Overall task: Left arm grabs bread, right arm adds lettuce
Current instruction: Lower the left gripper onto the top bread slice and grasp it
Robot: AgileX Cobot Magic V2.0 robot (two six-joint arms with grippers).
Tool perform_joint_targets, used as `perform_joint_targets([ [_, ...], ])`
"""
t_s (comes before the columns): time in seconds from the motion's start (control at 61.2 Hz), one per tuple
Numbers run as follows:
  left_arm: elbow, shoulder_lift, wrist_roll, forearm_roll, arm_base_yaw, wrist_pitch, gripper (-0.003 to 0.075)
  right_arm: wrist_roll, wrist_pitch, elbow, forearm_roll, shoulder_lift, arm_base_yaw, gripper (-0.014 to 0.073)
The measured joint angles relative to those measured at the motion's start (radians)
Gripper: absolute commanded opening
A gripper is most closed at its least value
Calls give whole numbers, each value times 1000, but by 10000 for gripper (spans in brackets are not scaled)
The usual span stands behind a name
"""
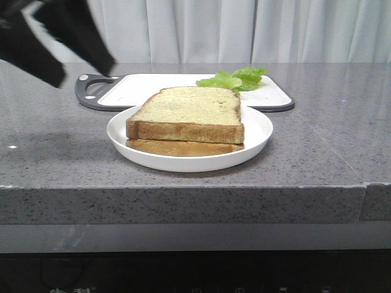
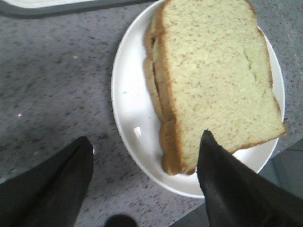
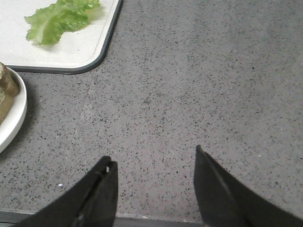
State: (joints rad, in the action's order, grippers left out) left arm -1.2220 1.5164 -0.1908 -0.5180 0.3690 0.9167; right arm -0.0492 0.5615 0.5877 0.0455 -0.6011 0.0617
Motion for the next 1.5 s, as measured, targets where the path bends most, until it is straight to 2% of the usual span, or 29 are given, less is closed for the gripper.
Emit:
perform_joint_targets([
  [0.327, -218, 228, -14, -136, 4, 137, 472, 0, 0, 0, 0, 0, 0, 395],
  [0.98, -234, 295, -28, -189, 7, 129, 468, 0, 0, 0, 0, 0, 0, 395],
  [1.061, -234, 301, -28, -191, 7, 129, 425, 0, 0, 0, 0, 0, 0, 395],
  [1.192, -234, 305, -28, -194, 7, 139, 309, 0, 0, 0, 0, 0, 0, 395],
  [1.502, -234, 308, -28, -195, 7, 149, 92, 0, 0, 0, 0, -1, 0, 395],
])
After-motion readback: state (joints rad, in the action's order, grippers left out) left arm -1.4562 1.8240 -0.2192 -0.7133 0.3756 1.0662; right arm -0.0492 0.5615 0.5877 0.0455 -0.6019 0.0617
